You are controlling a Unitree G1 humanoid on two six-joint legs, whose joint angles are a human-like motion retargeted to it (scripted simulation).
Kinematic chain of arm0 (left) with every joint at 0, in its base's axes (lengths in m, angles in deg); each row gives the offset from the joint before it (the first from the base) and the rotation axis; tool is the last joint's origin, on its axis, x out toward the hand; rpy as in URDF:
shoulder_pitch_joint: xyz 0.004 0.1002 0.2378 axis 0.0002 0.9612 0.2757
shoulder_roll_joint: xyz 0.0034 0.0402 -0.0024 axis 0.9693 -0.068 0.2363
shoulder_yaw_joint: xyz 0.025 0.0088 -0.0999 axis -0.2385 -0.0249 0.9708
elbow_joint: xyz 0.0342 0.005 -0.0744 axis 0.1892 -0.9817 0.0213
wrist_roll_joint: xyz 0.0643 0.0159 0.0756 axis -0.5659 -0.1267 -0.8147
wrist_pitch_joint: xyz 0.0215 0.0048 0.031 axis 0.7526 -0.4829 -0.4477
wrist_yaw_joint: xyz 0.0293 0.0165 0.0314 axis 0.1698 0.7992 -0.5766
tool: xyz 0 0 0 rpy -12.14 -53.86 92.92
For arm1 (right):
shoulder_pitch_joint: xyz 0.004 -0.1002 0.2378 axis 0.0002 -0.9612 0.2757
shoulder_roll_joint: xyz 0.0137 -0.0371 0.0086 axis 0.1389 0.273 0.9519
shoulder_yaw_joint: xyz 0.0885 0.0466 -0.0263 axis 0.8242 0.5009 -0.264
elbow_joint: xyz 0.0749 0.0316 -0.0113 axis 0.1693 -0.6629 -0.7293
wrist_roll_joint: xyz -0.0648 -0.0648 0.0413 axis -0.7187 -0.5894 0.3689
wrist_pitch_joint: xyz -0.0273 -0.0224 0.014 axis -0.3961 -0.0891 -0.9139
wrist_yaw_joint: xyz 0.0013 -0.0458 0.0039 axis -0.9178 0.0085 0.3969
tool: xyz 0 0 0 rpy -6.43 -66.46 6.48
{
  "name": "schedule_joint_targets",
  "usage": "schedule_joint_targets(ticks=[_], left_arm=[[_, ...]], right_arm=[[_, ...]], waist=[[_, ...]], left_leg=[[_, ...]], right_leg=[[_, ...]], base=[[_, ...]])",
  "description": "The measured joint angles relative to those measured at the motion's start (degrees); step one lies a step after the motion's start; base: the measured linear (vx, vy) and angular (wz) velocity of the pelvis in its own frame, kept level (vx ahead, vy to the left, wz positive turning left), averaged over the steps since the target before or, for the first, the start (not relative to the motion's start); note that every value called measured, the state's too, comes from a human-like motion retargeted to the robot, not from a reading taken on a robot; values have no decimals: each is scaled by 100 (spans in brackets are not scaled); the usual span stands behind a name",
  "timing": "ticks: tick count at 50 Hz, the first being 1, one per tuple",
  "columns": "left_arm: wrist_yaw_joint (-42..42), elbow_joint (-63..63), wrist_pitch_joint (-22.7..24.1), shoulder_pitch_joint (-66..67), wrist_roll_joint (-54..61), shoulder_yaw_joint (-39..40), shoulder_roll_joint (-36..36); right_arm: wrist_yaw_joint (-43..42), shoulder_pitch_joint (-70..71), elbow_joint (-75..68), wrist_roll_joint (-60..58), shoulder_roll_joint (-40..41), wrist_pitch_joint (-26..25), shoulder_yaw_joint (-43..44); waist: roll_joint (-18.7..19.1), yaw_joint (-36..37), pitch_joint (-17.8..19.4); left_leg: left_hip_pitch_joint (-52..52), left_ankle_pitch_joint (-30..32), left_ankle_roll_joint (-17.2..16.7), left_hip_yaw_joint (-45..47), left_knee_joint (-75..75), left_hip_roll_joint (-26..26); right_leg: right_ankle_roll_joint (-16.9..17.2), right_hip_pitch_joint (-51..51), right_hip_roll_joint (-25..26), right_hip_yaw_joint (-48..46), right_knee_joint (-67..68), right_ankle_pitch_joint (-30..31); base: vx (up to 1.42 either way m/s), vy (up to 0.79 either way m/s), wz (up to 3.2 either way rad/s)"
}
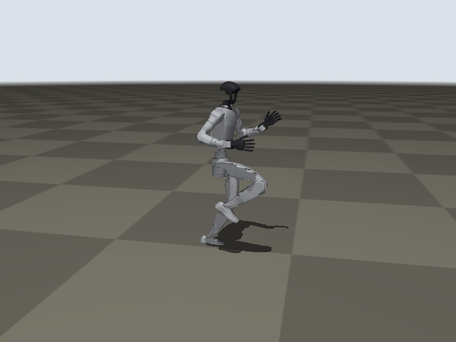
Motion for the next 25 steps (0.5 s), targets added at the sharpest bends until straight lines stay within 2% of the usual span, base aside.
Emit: schedule_joint_targets(ticks=[2,3,5,6,7,8,10,12,13,14,15,17,18,20,22,23,25], left_arm=[[-106,-97,-129,-1704,-528,-97,-40],[-138,-31,-161,-2201,-750,-119,-50],[-262,288,-216,-2617,-960,-210,84],[-220,630,-195,-2355,-935,-322,124],[-154,932,-163,-2103,-897,-410,143],[-40,1154,-109,-1872,-834,-451,118],[302,1622,6,-1208,-612,-475,-60],[520,1443,247,-921,-226,-511,-419],[571,1403,360,-587,-49,-568,-559],[614,1355,436,-203,70,-601,-639],[654,1305,493,207,160,-621,-689],[703,1311,497,1302,424,-358,-620],[732,1228,490,1920,534,-138,-533],[1004,851,439,3288,987,409,-396],[1518,468,410,4613,1633,789,-358],[1715,321,406,5102,1873,835,-228],[1989,94,398,5675,2081,787,313]], right_arm=[[494,-1236,31,62,-65,56,709],[772,-1913,310,169,-140,113,1032],[1292,-2910,900,442,-441,0,1444],[1435,-3440,1249,394,-506,-54,1553],[1555,-3827,1519,355,-544,-126,1668],[1628,-3927,1632,334,-530,-231,1795],[1614,-3771,1748,247,-200,-522,1933],[1151,-2370,951,155,57,-616,1659],[816,-1821,705,33,231,-555,1465],[466,-1239,468,-71,350,-461,1252],[109,-641,236,-167,441,-352,1029],[-749,845,-45,-169,318,-189,727],[-1185,1797,-106,-129,207,-43,515],[-1887,4006,-100,-127,181,232,72],[-2128,5855,173,-474,475,335,-13],[-2200,6475,417,-691,560,337,97],[-2471,7256,987,-988,555,365,271]], waist=[[249,-480,-38],[366,-591,-277],[555,-813,-740],[570,-932,-1019],[527,-1057,-1246],[369,-1191,-1366],[-185,-1333,-1338],[-485,-1241,-1077],[-581,-1085,-940],[-625,-846,-777],[-642,-566,-599],[-498,90,12],[-491,548,365],[-708,1366,902],[-926,1625,812],[-966,1677,604],[-1128,2001,109]], left_leg=[[-103,193,-175,-375,409,111],[-143,604,-298,-368,429,150],[29,1952,-530,-338,96,241],[204,2702,-592,-439,-161,203],[309,3265,-611,-509,-235,111],[278,3451,-542,-518,59,-86],[-152,2970,-138,-96,1860,-428],[-1468,2156,564,417,4916,-338],[-2155,1869,914,568,6376,-294],[-2889,1612,1106,679,7714,-320],[-3647,1371,1220,771,8991,-383],[-5289,1092,1126,1061,10623,-513],[-6047,974,1060,1306,11005,-395],[-7238,832,922,1621,10865,-61],[-7821,879,982,1591,9694,219],[-7893,989,1121,1619,8908,360],[-7557,1378,1189,1833,7015,424]], right_leg=[[71,-173,-457,11,-1124,132],[-58,-80,-734,-37,-1941,327],[-61,622,-619,-38,-4082,1019],[115,1313,-317,255,-5435,1559],[282,2064,-123,595,-6775,2100],[433,2934,-144,1029,-8091,2640],[585,4775,-612,1695,-10220,3266],[695,5996,-997,1820,-11213,3643],[673,6537,-1063,1801,-11433,3401],[569,6881,-1085,1679,-11343,2656],[425,7128,-1084,1505,-11099,1659],[-120,7501,-847,1615,-10652,276],[-260,7378,-726,1860,-9906,-345],[-220,7102,-698,2442,-8547,-1040],[-29,7431,-896,2549,-8794,-860],[-7,7792,-979,2451,-9393,-516],[174,8397,-1163,2308,-10609,691]], base=[[102,13,199],[116,5,59],[131,-6,-13],[143,-12,11],[148,-13,68],[145,-14,116],[134,-18,167],[115,-24,169],[106,-27,119],[102,-27,73],[96,-26,23],[86,-23,-85],[83,-19,-236],[90,-12,-289],[111,-3,-98],[125,2,46],[133,4,58]])
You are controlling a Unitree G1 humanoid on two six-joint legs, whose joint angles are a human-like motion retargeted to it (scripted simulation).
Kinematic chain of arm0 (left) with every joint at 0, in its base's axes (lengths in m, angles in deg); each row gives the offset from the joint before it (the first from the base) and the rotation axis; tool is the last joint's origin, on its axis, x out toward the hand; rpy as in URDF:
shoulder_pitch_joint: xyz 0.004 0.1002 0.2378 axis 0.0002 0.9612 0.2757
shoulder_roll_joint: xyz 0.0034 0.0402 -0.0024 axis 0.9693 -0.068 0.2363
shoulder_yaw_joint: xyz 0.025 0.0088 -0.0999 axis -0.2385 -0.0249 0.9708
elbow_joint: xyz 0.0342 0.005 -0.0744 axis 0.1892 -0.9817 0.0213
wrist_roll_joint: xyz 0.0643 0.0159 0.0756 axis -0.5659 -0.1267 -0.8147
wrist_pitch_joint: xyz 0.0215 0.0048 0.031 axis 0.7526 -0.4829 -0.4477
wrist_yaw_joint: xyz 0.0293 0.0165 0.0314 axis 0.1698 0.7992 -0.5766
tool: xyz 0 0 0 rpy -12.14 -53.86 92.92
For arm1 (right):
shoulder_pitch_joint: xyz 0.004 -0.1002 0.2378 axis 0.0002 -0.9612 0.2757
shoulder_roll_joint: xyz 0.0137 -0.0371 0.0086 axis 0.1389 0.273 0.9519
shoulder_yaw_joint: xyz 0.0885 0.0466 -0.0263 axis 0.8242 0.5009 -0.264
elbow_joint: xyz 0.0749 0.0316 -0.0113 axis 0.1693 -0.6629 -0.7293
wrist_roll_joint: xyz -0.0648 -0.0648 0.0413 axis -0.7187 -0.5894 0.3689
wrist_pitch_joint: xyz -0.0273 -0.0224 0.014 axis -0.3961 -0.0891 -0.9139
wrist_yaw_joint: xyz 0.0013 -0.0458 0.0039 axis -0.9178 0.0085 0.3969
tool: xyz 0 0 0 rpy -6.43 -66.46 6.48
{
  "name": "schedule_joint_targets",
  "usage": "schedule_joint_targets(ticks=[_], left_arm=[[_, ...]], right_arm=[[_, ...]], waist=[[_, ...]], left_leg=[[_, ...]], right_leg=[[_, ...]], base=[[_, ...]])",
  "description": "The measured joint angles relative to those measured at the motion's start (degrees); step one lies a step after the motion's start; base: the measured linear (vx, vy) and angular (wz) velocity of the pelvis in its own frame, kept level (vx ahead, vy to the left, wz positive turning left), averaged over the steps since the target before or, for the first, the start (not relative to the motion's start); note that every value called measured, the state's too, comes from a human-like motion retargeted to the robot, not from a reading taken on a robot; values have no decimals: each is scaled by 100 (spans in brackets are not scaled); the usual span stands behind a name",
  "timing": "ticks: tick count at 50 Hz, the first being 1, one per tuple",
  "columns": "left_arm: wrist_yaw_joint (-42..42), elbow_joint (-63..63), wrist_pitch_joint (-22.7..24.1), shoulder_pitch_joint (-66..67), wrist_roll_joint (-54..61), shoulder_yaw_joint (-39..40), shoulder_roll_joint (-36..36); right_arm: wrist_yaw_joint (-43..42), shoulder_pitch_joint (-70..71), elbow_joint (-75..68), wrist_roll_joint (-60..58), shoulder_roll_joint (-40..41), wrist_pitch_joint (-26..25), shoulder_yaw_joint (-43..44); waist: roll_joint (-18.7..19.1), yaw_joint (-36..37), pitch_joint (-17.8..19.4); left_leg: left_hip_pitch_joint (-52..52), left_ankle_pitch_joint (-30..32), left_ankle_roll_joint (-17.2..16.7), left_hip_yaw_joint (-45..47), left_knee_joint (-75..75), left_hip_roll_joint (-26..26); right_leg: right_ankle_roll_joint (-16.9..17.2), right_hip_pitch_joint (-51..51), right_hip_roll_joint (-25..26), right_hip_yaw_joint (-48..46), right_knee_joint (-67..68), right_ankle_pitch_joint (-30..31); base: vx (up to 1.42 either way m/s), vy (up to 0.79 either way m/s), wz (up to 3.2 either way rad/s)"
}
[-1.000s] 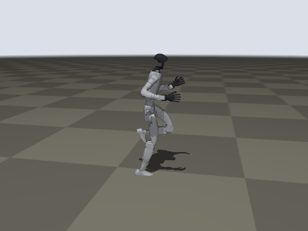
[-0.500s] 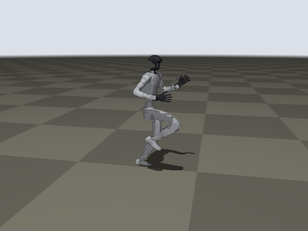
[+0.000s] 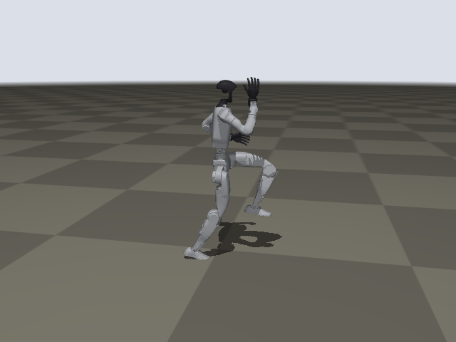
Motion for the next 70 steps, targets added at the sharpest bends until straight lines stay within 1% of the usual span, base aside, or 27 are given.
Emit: schedule_joint_targets(ticks=[2,4,6,8,10,12,15,18,20,25,29,32,33,35,38,40,43,48,50,52,55,57,60,62,64,67,70], left_arm=[[164,-33,53,370,-35,-40,433],[158,157,73,704,-124,58,509],[45,510,3,836,-233,164,390],[-750,1125,-507,806,-339,167,-22],[-1003,1501,-781,388,-740,77,-269],[-1217,1583,-848,-549,-1197,-10,-384],[-1847,1098,-870,-3302,-1500,-332,-409],[-2247,406,-823,-6669,-1929,-721,-416],[-2403,312,-784,-8126,-2488,-899,-598],[-2704,943,-917,-8974,-2718,-1522,-378],[-2437,1282,-803,-8336,-2163,-1402,-500],[-2147,1336,-674,-7408,-1704,-1192,-797],[-2035,1373,-659,-6942,-1609,-1150,-860],[-1815,1460,-690,-5994,-1446,-997,-883],[-1881,1380,-599,-3842,-986,-332,-784],[-1673,983,-451,-2144,-246,110,-865],[-1274,381,-475,-451,144,-142,-599],[-930,362,-484,473,-173,-901,1174],[-996,705,-468,1549,-193,-568,1250],[-894,951,-590,2181,-126,-65,966],[-685,772,-741,1672,-186,39,551],[-805,816,-772,1048,-537,6,304],[-1393,777,-881,-914,-821,-241,-24],[-1779,488,-1040,-3155,-1316,-680,-229],[-2004,317,-986,-5416,-1848,-1033,-472],[-2420,401,-847,-8004,-2832,-1236,-854],[-2754,753,-912,-9036,-3104,-1090,-713]], right_arm=[[-136,155,493,-150,28,81,-13],[60,-172,831,-162,131,184,8],[487,-945,1084,74,262,250,3],[1553,-2121,1200,-545,445,-676,-603],[2130,-3338,1160,-613,482,-930,-1082],[2393,-4366,832,-520,271,-887,-1276],[2151,-5584,-367,-545,-119,-872,-1224],[2605,-7150,-1380,-493,-250,-831,-354],[3155,-8617,-1049,-40,-478,-679,209],[4361,-11336,294,649,-1404,-1152,1036],[4374,-11504,306,541,-913,-1488,1295],[3924,-10188,-330,563,-732,-1492,935],[3679,-9837,-366,529,-695,-1461,822],[3282,-8928,-473,272,-677,-1386,587],[2687,-6698,-671,40,-903,-1269,107],[2361,-4647,-694,-132,-848,-1237,-398],[1979,-2296,-103,-417,-575,-1117,-657],[796,-423,607,-669,-694,-1193,-1074],[539,-633,778,-663,-259,-1119,-1089],[538,-1185,1010,-850,92,-1023,-937],[882,-2274,1261,-920,359,-908,-806],[1322,-3142,1347,-747,372,-858,-754],[1749,-4435,977,-880,145,-898,-739],[1578,-5397,-46,-886,20,-961,-858],[1727,-6575,-919,-365,-2,-861,-893],[2373,-8695,-687,326,-410,-432,-271],[3745,-10354,77,889,-1129,-740,915]], waist=[[-162,518,-454],[11,832,-714],[386,846,-827],[893,619,-1082],[1174,340,-1390],[1252,-118,-1240],[1150,-1298,-236],[1258,-2352,349],[1427,-2484,-174],[1570,-3143,-1591],[579,-3514,-1422],[442,-3162,-1002],[376,-2948,-914],[518,-2397,-589],[826,-1293,353],[638,-783,890],[604,-461,568],[509,1030,-632],[824,1345,-1064],[1194,1338,-1197],[1329,1111,-1555],[1385,718,-1465],[1110,-358,-345],[1033,-1162,396],[1092,-1617,635],[1087,-1970,129],[1205,-2977,-648]], left_leg=[[1045,576,-400,-10,-2204,-268],[2556,1284,-784,-287,-4353,-386],[4101,2156,-1052,-580,-6158,-281],[5279,3129,-1551,-915,-7498,-74],[6040,3482,-1772,-1236,-8194,19],[6743,1945,-1488,-1210,-8112,-56],[7077,-698,-800,-1375,-6805,-474],[6911,-1274,-935,-2222,-5575,-544],[7121,-858,-1009,-2101,-6037,-506],[7966,2596,-1502,-2468,-7800,-631],[6924,1853,-677,-1448,-4003,-887],[5130,986,-14,-1220,34,-864],[4434,861,139,-1027,1122,-1090],[2825,465,124,-732,3054,-1223],[669,-27,-348,-270,4132,-790],[-313,-208,-781,-141,3587,-670],[-682,18,-393,-206,1555,-278],[1720,1585,-751,-398,-3550,-1089],[3507,2146,-975,-693,-5553,-928],[5152,3008,-1438,-890,-7336,-630],[6407,4029,-1988,-1219,-9103,-383],[7082,2734,-1797,-1351,-9289,-406],[7466,46,-667,-1485,-8057,-991],[6629,-932,-453,-1967,-5641,-1091],[6413,-1324,-754,-2256,-4700,-998],[6882,-1390,-736,-2299,-5354,-993],[7452,-107,-1022,-2726,-6572,-730]], right_leg=[[414,187,-98,127,-466,1482],[481,-103,161,90,595,1714],[49,-988,523,-420,3126,1072],[-845,-2440,979,-942,6100,643],[-1349,-4200,1631,-1354,8753,453],[-1266,-5838,2200,-1975,10694,223],[-965,-7946,1538,-2716,12130,-413],[-66,-9067,1177,-2525,10691,-558],[90,-9295,908,-2330,8765,-51],[715,-6486,1102,-1665,2660,1990],[976,-2875,38,-760,-576,3047],[1119,-1006,159,-207,-1774,3498],[1116,-572,113,-22,-1861,3147],[433,-122,315,-156,-1564,1321],[-417,-609,934,393,919,-929],[-280,-985,953,711,2540,-1528],[-171,-272,697,582,1623,-1192],[552,709,229,698,-286,1882],[282,440,538,464,847,2000],[-426,-621,977,-118,3619,1271],[-1078,-3234,1631,-954,7805,602],[-1174,-4770,2120,-1519,9869,338],[-1036,-6531,1388,-2222,11876,-196],[-819,-7596,1376,-2418,11852,-521],[-231,-8449,1492,-2269,10910,-372],[40,-8913,989,-1789,8689,108],[529,-7889,699,-1766,5742,929]], base=[[138,7,-73],[135,14,-159],[126,25,-152],[118,31,-134],[110,30,-119],[103,26,-38],[87,34,185],[96,23,271],[115,16,0],[133,4,32],[130,-16,217],[114,-32,81],[102,-18,3],[93,-17,-63],[82,-12,-249],[85,5,-255],[106,6,16],[125,10,-4],[129,16,-157],[120,21,-131],[106,21,-53],[100,16,20],[84,13,179],[71,-1,303],[86,-4,194],[97,2,36],[104,-19,78]])
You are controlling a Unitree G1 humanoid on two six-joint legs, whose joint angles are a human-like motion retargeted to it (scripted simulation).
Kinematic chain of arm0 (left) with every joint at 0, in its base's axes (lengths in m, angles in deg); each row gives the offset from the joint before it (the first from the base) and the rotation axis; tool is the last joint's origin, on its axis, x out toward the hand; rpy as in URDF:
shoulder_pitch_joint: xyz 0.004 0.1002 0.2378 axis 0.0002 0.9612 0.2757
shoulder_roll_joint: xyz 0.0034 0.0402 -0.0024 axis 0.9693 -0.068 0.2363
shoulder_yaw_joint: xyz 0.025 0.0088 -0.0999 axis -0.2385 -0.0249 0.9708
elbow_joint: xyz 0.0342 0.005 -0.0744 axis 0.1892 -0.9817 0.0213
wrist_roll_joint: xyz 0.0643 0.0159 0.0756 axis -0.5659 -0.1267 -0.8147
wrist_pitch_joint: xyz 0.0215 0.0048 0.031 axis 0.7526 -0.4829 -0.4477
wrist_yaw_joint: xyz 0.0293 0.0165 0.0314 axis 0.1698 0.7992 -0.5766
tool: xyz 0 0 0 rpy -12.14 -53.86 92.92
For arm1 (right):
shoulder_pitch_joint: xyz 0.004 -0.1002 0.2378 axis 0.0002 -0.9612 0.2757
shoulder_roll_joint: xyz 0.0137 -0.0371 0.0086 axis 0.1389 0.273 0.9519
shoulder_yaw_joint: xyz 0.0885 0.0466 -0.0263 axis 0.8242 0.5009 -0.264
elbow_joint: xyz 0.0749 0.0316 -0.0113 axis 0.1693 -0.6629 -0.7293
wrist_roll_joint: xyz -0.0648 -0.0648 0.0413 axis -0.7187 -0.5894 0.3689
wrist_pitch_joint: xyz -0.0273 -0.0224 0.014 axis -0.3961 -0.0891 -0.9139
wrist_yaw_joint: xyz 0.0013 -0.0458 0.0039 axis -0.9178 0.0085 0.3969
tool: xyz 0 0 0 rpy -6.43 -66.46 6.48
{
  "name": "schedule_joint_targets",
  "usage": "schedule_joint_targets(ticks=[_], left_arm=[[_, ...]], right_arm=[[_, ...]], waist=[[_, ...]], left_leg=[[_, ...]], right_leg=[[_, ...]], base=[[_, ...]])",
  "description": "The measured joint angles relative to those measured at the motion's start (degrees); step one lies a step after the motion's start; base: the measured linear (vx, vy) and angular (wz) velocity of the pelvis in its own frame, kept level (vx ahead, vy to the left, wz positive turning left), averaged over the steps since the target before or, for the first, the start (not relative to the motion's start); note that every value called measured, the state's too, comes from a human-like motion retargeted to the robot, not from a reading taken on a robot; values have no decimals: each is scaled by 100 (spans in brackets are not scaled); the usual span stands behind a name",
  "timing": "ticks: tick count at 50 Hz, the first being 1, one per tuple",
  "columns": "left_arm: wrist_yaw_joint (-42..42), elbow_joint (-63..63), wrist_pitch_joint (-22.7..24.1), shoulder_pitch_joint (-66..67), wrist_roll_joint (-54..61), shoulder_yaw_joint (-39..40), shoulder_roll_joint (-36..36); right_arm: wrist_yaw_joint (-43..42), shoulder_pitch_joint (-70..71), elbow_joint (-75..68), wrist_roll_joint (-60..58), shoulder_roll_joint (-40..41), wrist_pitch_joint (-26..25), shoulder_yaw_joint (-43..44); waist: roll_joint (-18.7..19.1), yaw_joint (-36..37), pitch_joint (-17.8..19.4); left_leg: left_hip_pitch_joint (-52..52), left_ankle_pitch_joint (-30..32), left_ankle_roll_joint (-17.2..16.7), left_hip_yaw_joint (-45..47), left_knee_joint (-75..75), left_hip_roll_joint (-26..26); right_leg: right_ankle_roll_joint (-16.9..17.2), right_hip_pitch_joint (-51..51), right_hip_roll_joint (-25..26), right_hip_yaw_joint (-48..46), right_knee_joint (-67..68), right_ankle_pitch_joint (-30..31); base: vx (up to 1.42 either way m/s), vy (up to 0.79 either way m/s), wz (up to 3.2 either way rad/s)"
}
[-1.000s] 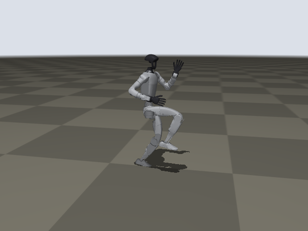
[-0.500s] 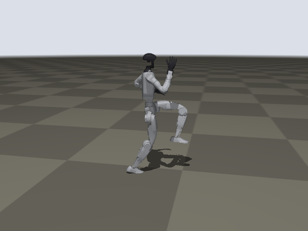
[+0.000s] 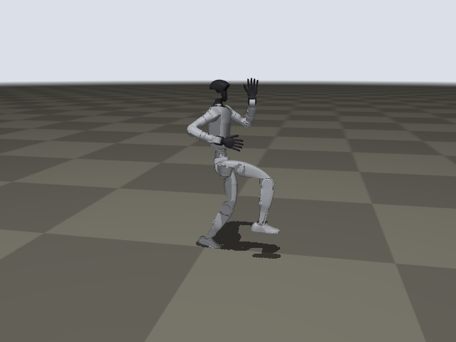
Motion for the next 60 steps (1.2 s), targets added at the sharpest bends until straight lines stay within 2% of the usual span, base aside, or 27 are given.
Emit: schedule_joint_targets(ticks=[3,4,5,7,10,12,13,15,17,19,22,25,28,30,32,33,35,38,40,42,45,49,52,55,57,58,60], left_arm=[[160,514,-34,487,396,198,313],[209,597,35,518,595,196,432],[250,677,138,526,806,146,534],[289,745,301,599,1248,-101,566],[486,593,630,977,1768,-262,236],[627,600,653,1748,1848,-176,57],[657,525,626,2135,1749,-57,-15],[579,332,419,3238,1465,470,-257],[471,-116,334,4617,1736,1040,-651],[583,-758,499,6005,2243,1340,-853],[965,-1230,618,7783,2365,1200,-353],[1606,-1016,660,9043,2583,805,789],[1715,-846,556,10227,2885,1164,1408],[1805,-765,401,11011,3070,1602,1471],[2015,-557,329,11754,2843,1786,1144],[2162,-869,284,11249,2868,1621,1132],[2144,-1187,316,10535,2583,1232,1058],[1391,-1342,261,8793,2483,755,1242],[894,-1495,252,6962,2423,461,1339],[766,-1453,271,5043,2196,208,1379],[338,-990,366,2372,1143,-336,983],[-62,26,277,184,102,166,-12],[-215,635,494,-950,471,409,-1028],[-426,1046,829,-1468,858,308,-1976],[-304,1045,938,-1140,951,274,-2238],[-211,992,953,-808,966,283,-2282],[-158,842,871,25,1007,281,-2175]], right_arm=[[1241,-1457,530,99,-386,-650,978],[1397,-1625,555,125,-511,-804,1140],[1463,-1743,566,128,-623,-926,1238],[1292,-1604,361,119,-694,-1086,896],[988,-239,-733,270,-1032,-1157,-113],[684,577,-1408,579,-830,-1087,-767],[609,1105,-1677,461,-821,-1052,-1070],[-110,2440,-2343,-39,-720,-815,-1678],[-1063,4562,-3049,-783,-343,-760,-2386],[-1825,6457,-3109,-951,440,-577,-2737],[-2102,7969,-1963,-869,1415,-123,-2377],[-2266,8591,-387,-1304,1383,-253,-2070],[-3111,8850,657,-1791,1060,-291,-2230],[-3559,8684,1176,-1966,981,-177,-2505],[-3669,8050,1576,-2157,1179,-51,-2838],[-3775,7989,1465,-2201,1149,58,-2868],[-3861,7368,1275,-2279,1236,119,-2875],[-3700,6332,617,-2411,998,-36,-2390],[-3945,5700,-454,-2801,770,-218,-2090],[-3827,5008,-1764,-2442,885,-204,-2080],[-3480,3656,-2271,-2157,720,304,-1798],[-2266,1745,-1416,-1807,160,383,-957],[-1572,710,-1390,-1554,251,-25,-707],[-1440,235,-1499,-1650,421,-398,-711],[-1532,369,-1513,-1778,361,-462,-903],[-1629,478,-1481,-1924,319,-429,-989],[-1908,824,-1437,-2126,219,-283,-1001]], waist=[[-94,-671,-855],[-280,-824,-976],[-524,-943,-1055],[-926,-956,-987],[-900,-588,-678],[-1114,-206,-611],[-1068,36,-427],[-698,596,262],[-437,1166,1397],[-541,1516,1953],[-613,2218,1684],[-451,3155,996],[-305,3779,262],[21,3777,-145],[80,3319,-627],[143,3070,-792],[385,2461,-988],[478,1490,-478],[323,966,200],[425,727,758],[607,409,927],[619,-225,241],[410,-682,-309],[-456,-1257,-458],[-724,-1439,-193],[-787,-1371,-87],[-780,-903,147]], left_leg=[[389,2584,-543,-236,-819,7],[277,2877,-564,-97,-465,-120],[90,2926,-502,129,108,-284],[-789,2003,9,764,2550,-324],[-2688,1193,394,1104,6486,-84],[-4284,1117,773,1780,8414,-402],[-5121,983,703,1988,9247,-501],[-6588,764,573,2286,10402,-309],[-7348,594,295,2309,10531,127],[-7972,483,25,2133,9957,329],[-8125,403,389,2154,8374,1105],[-6693,848,357,2556,5851,863],[-4330,1366,268,3331,2922,1001],[-2499,1811,68,4200,834,1270],[-1058,2954,-419,5595,-1362,1076],[-820,3532,-704,6097,-2311,897],[-550,3608,-1180,5939,-3519,530],[-681,1582,-363,4124,-3551,-37],[-1447,-9,472,3456,-1598,6],[-2043,-1013,765,2781,381,411],[-1916,-1079,458,1817,783,277],[-1120,1174,-404,467,-1263,-314],[-979,2620,-949,-85,-1772,-588],[-1638,1859,-387,1026,628,-1109],[-2450,776,112,1518,3595,-709],[-2968,432,360,1666,4987,-563],[-4194,129,467,1920,7465,-432]], right_leg=[[135,2164,16,468,-3226,913],[194,2963,-139,708,-4158,1193],[295,3775,-338,979,-5038,1486],[591,5317,-616,1376,-6495,2322],[591,6693,-423,1319,-7402,2893],[487,7152,-724,1503,-7351,1646],[185,7290,-673,1443,-7216,666],[-479,7303,-263,1589,-6338,-860],[-859,7037,301,2169,-4418,-1689],[-714,6938,467,2328,-3405,-2070],[-683,7422,406,2334,-4084,-2070],[-561,8296,255,2228,-5973,-335],[172,8355,417,1898,-6329,1899],[-182,7750,501,488,-4914,2125],[-1173,6332,-22,-855,-1954,674],[-1490,5365,-183,-1265,-502,144],[-1678,3652,-58,-1569,1982,-416],[-1361,1384,-172,-1403,4897,-1436],[-1176,89,-5,-935,6035,-1906],[-1030,-617,589,-829,6134,-2102],[-536,-703,999,-555,4867,-2013],[-424,649,1052,30,887,-1077],[124,2530,1015,1102,-3252,235],[587,4717,4,2826,-6618,1396],[591,5717,-171,2850,-7254,1592],[591,6021,-282,2612,-7315,1547],[347,6231,-509,2077,-6772,191]], base=[[113,-31,85],[112,-37,118],[106,-39,121],[99,-47,97],[89,-47,17],[74,-10,-33],[67,-11,-103],[60,-13,-205],[54,-9,-307],[68,-13,-211],[87,-15,-34],[87,5,43],[93,13,-10],[94,21,11],[83,21,96],[71,12,177],[63,3,233],[43,-9,310],[24,-27,344],[39,-27,308],[53,0,304],[46,13,302],[53,4,407],[57,-12,545],[54,-32,490],[39,-20,363],[26,-6,238]])
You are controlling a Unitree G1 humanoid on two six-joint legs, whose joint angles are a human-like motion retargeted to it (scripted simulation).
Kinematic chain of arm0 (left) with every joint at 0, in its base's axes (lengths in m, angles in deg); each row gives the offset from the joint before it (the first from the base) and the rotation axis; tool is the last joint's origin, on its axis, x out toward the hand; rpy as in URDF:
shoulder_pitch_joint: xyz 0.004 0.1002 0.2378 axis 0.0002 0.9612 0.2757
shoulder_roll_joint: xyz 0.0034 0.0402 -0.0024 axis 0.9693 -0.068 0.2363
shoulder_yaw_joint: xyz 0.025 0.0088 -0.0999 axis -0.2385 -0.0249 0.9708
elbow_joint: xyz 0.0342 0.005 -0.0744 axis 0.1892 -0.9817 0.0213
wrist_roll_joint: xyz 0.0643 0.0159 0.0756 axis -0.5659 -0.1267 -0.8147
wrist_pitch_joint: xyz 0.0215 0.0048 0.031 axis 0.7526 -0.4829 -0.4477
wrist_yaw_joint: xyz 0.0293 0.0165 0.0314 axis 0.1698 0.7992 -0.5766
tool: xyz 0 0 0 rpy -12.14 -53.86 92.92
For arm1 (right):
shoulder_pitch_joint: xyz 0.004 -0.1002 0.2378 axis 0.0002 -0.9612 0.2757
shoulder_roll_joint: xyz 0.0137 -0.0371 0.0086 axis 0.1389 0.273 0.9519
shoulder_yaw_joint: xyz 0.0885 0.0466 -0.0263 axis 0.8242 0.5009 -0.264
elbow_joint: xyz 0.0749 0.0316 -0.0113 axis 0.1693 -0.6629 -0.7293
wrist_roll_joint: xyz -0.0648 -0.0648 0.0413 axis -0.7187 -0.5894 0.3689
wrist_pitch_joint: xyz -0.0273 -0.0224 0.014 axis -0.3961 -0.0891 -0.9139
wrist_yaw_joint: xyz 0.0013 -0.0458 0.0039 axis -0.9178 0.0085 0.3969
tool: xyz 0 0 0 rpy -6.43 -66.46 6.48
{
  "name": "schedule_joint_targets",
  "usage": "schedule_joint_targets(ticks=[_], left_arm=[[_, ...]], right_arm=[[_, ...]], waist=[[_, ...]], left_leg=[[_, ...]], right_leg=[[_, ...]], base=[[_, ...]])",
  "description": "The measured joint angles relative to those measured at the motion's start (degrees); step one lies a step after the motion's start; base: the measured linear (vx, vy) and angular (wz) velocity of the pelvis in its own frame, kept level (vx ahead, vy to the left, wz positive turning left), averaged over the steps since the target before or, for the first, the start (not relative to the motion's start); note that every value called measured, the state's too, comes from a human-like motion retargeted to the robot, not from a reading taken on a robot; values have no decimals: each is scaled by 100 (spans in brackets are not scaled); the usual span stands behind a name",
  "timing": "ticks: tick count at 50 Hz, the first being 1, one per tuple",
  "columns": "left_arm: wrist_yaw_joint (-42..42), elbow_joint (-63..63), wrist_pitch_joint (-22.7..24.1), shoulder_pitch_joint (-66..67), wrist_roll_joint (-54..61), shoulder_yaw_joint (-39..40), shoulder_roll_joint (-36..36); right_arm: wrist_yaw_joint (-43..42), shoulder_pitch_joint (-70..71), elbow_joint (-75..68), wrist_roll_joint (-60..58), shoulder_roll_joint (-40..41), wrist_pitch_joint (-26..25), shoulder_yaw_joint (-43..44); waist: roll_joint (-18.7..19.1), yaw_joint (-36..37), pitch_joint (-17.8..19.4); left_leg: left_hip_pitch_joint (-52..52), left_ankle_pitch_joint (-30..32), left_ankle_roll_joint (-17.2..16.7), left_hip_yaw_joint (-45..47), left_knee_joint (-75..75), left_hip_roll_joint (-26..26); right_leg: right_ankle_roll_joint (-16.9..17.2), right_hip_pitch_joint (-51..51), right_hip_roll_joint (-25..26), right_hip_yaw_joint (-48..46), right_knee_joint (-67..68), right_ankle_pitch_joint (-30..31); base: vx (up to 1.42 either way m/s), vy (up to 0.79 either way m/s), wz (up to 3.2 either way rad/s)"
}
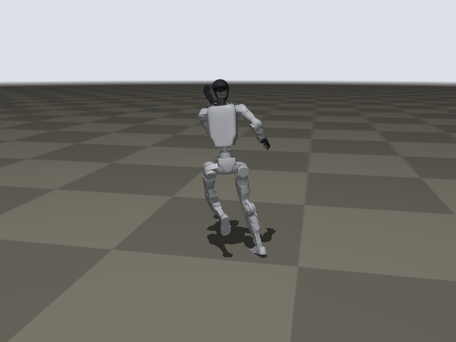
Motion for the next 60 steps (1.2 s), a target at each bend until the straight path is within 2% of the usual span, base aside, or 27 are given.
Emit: schedule_joint_targets(ticks=[2,5,9,13,15,17,20,22,25,27,29,30,32,35,37,38,40,42,43,46,47,50,52,54,56,58,60], left_arm=[[36,-126,-64,1114,214,-97,230],[187,-178,-1,3316,862,-194,1118],[766,19,-27,7203,1811,610,2725],[1533,33,-85,9665,2223,1512,4275],[2038,-112,-97,10443,2291,1904,4455],[2054,-304,-172,10872,2244,2141,4143],[1852,-651,-428,10583,1828,1899,3647],[1945,-882,-610,9965,1436,1469,3431],[1867,-1402,-815,8650,739,661,2819],[1382,-1928,-884,7044,474,48,2200],[762,-2318,-821,4884,320,-512,1691],[478,-2441,-749,3707,235,-767,1479],[223,-2307,-687,1754,-188,-978,1124],[-83,-1899,-842,-406,-1020,-804,820],[-332,-1500,-1025,-1160,-1176,-834,805],[-385,-1283,-941,-1406,-987,-872,872],[-207,-802,-677,-1411,-476,-989,1016],[36,-502,-493,-1147,-69,-894,1110],[514,-40,-292,-364,615,-788,1316],[1104,269,-105,1014,1324,-309,1449],[1202,344,-83,1594,1449,-267,1533],[1331,263,-229,3205,1572,-213,1986],[1027,-265,-333,4241,1336,-147,2188],[816,-1069,-264,5521,1527,-22,2290],[974,-1779,-185,6942,1893,240,2372],[1140,-2210,-184,8173,1984,376,2754],[1335,-2439,-217,9003,1813,379,3335]], right_arm=[[-475,778,-181,19,88,25,-89],[-1345,3033,-105,397,-1,166,-26],[-1408,6967,920,171,753,-144,308],[-1107,8419,2674,-634,765,-373,-46],[-1035,8455,3206,-891,421,-362,-433],[-1138,8223,3335,-540,279,-177,-584],[-1106,7132,3136,198,336,123,-438],[-848,5994,2868,370,397,139,-119],[-565,4505,2297,228,517,122,288],[-748,4025,1416,-57,471,95,305],[-968,3531,172,-114,493,81,143],[-958,3220,-474,2,560,102,39],[-593,2064,-959,459,651,341,-7],[392,-48,-413,960,275,656,399],[1414,-1209,-11,1126,107,379,653],[1861,-1528,-18,1213,55,189,736],[2361,-2164,-42,1143,144,-94,732],[2500,-2214,-175,1058,169,-262,815],[2692,-2381,-210,853,296,-429,734],[2284,-1191,-1070,1076,170,-567,661],[1907,-907,-1225,1154,242,-502,606],[1011,284,-1576,968,460,-356,685],[429,1734,-1618,926,387,-273,747],[-390,3709,-1529,810,427,-136,601],[-686,5798,-1120,302,546,-180,464],[-928,7461,-408,-40,459,-143,430],[-1096,8549,471,-140,-83,-153,280]], waist=[[148,655,384],[-22,1694,881],[-328,2472,613],[-413,3854,-247],[-423,4108,-610],[-158,3957,-741],[372,3512,-749],[637,3264,-750],[743,2960,-613],[739,2553,121],[823,1911,1044],[906,1556,1408],[1213,990,1348],[1653,369,507],[1744,334,-166],[1709,194,-350],[1286,-9,-718],[809,-79,-912],[341,-22,-772],[144,178,-513],[135,317,-487],[409,966,11],[757,1623,745],[653,2415,1268],[346,2968,1478],[100,3475,1292],[-21,4098,911]], left_leg=[[-1312,-341,-38,-17,1974,-213],[-2962,-738,169,298,3603,297],[-3430,-1045,233,-151,2396,808],[-1923,-315,455,254,-1130,1528],[-717,-18,359,746,-3332,1446],[588,486,11,923,-5478,1259],[2268,2174,-438,1112,-7919,1201],[2994,2327,-808,1041,-8636,1147],[3542,379,-1002,751,-8924,992],[3614,-1064,-602,438,-8146,972],[3591,-1882,-286,-212,-7062,956],[3539,-2031,-297,-595,-6603,968],[3650,-1687,-589,-1138,-6755,984],[4110,-82,-930,-1732,-8302,811],[4344,1870,-1110,-1770,-9589,672],[4435,2605,-1208,-1720,-9943,604],[4505,3060,-1013,-1086,-9793,281],[4520,2678,-550,-162,-8913,-141],[4596,2100,-303,325,-7674,-166],[3284,793,222,758,-3595,45],[2672,482,381,767,-2299,111],[491,-449,618,518,1284,369],[-1207,-1036,503,389,2838,576],[-2733,-1323,439,498,3284,817],[-3746,-1291,389,551,2743,979],[-4256,-819,336,557,1621,1192],[-4141,-317,268,676,71,1347]], right_leg=[[-597,-51,-4,-529,835,-1289],[-963,-803,-114,-450,2929,-2665],[-785,-381,-388,-450,2628,-2112],[-240,687,-586,-757,403,761],[-29,839,-607,-1041,253,1576],[-336,467,-345,-1470,1832,1032],[-1028,-649,-22,-2289,5358,23],[-1364,-1726,343,-2518,7761,-561],[-1075,-4071,1524,-2638,11015,-991],[-1129,-5625,1881,-3211,12430,-1084],[-1055,-6749,1820,-3487,12858,-1210],[-883,-7207,1741,-3476,12744,-1232],[-432,-7735,1601,-3128,11715,-1317],[-385,-7559,996,-2906,9247,-970],[-348,-6783,1263,-2631,6798,-290],[-222,-6159,1284,-2434,5585,52],[-89,-4648,1002,-1983,3366,605],[31,-3262,388,-1564,1940,1011],[151,-1950,171,-1381,745,1652],[214,-123,-207,-1501,-533,2204],[111,269,-238,-1607,-649,1944],[-743,872,129,-1736,-105,-547],[-1211,462,479,-1500,1444,-1938],[-1228,-210,500,-1014,3303,-2749],[-1000,-266,265,-571,3951,-2941],[-827,206,-32,-292,3424,-2734],[-587,772,-263,-151,2291,-1760]], base=[[15,-11,130],[18,-13,13],[48,4,21],[69,25,65],[73,42,137],[70,46,158],[62,39,194],[53,25,212],[41,-2,195],[33,-20,259],[45,2,358],[64,22,365],[82,34,287],[97,29,148],[102,14,59],[108,10,127],[118,2,190],[126,-10,169],[109,-10,94],[100,-11,61],[90,-10,41],[74,-12,-8],[54,-8,-152],[61,0,-266],[81,9,-204],[102,13,-71],[110,16,12]])
